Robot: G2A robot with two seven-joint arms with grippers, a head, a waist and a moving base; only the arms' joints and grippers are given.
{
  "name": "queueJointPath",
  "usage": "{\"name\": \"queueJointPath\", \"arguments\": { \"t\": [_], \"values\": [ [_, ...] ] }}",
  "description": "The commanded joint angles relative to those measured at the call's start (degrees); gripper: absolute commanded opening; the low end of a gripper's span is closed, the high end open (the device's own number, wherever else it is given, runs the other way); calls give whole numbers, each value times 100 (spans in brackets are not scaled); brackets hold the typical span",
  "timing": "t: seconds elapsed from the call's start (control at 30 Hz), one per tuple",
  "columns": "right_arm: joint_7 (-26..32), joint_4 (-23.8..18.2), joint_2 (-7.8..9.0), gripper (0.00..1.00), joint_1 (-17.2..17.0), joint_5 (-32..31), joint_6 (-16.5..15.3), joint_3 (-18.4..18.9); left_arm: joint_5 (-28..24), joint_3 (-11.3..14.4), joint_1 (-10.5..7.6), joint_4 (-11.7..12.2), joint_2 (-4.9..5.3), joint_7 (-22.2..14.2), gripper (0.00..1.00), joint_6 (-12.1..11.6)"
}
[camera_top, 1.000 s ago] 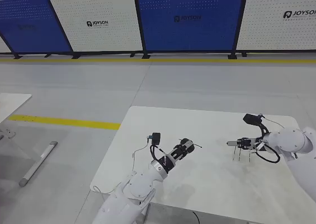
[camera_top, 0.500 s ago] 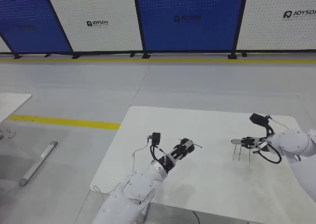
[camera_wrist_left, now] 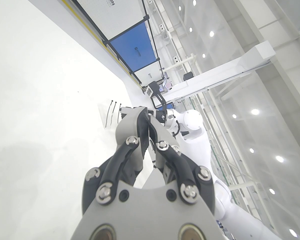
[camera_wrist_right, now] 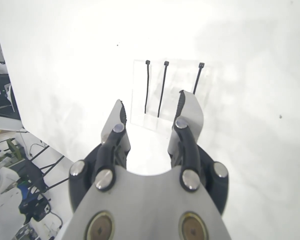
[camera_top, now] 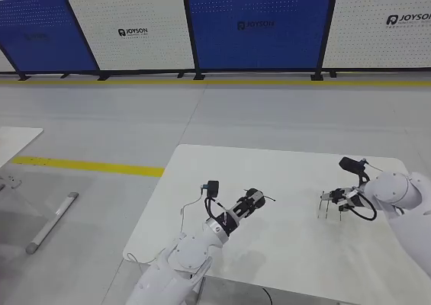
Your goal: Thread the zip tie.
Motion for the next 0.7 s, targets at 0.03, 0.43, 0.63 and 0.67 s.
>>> {"name": "queueJointPath", "arguments": {
  "t": [0.03, 0.43, 0.63, 0.67],
  "values": [
    [23, 166, -57, 39, 87, -11, 51, -91, 0, 0, 0, 0, 0, 0, 0, 0],
    [-35, 818, -302, 31, 390, 49, 100, -369, 0, 0, 0, 0, 0, 0, 0, 0],
    [-14, 1064, -406, 26, 503, 59, 61, -474, 0, 0, 0, 0, 0, 0, 0, 0],
    [-8, 1100, -421, 27, 521, 60, 58, -489, 0, 0, 0, 0, 0, 0, 0, 0]
  ]
}}
